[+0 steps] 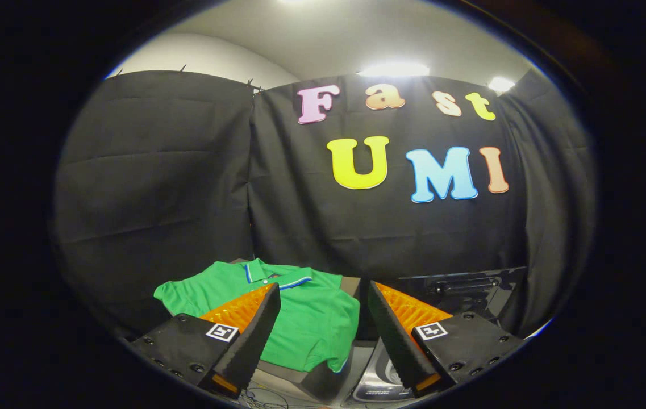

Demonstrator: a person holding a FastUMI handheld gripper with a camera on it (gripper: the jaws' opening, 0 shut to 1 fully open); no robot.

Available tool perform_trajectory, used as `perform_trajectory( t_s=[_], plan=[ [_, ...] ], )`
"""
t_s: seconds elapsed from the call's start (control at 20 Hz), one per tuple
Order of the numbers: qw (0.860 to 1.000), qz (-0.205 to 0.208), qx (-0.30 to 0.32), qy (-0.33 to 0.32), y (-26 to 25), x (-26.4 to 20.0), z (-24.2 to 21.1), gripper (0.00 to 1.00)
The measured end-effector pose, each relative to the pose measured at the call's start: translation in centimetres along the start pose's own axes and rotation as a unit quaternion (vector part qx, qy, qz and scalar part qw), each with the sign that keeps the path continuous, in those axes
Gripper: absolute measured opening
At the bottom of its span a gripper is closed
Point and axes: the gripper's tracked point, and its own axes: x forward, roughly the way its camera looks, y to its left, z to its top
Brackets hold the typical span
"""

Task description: Put the clothes into the washing machine and then close the washing machine lid.

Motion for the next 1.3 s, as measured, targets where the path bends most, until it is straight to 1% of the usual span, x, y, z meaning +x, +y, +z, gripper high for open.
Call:
perform_trajectory(
  t_s=[0.1, 0.3, 0.45, 0.55, 0.75, 1.0, 1.15, 1.3],
  plan=[
    [1.0, 0.006, -0.013, 0.01, 1.6, 1.3, 0.3, 0.97],
    [0.998, 0.035, -0.014, 0.051, 5.9, 3.9, -0.5, 0.98],
    [0.995, 0.043, -0.034, 0.079, 8.4, 5.8, -1.3, 0.98],
    [0.994, 0.05, -0.022, 0.099, 10.0, 7.0, -2.5, 0.98],
    [0.992, 0.041, -0.027, 0.12, 11.8, 9.8, -3.2, 0.98],
    [0.985, 0.036, -0.021, 0.17, 14.3, 12.5, -5.9, 0.98],
    [0.98, 0.023, -0.028, 0.194, 14.8, 14.0, -7.3, 0.98],
    [0.975, 0.022, -0.027, 0.221, 15.6, 14.8, -8.8, 0.98]
  ],
)
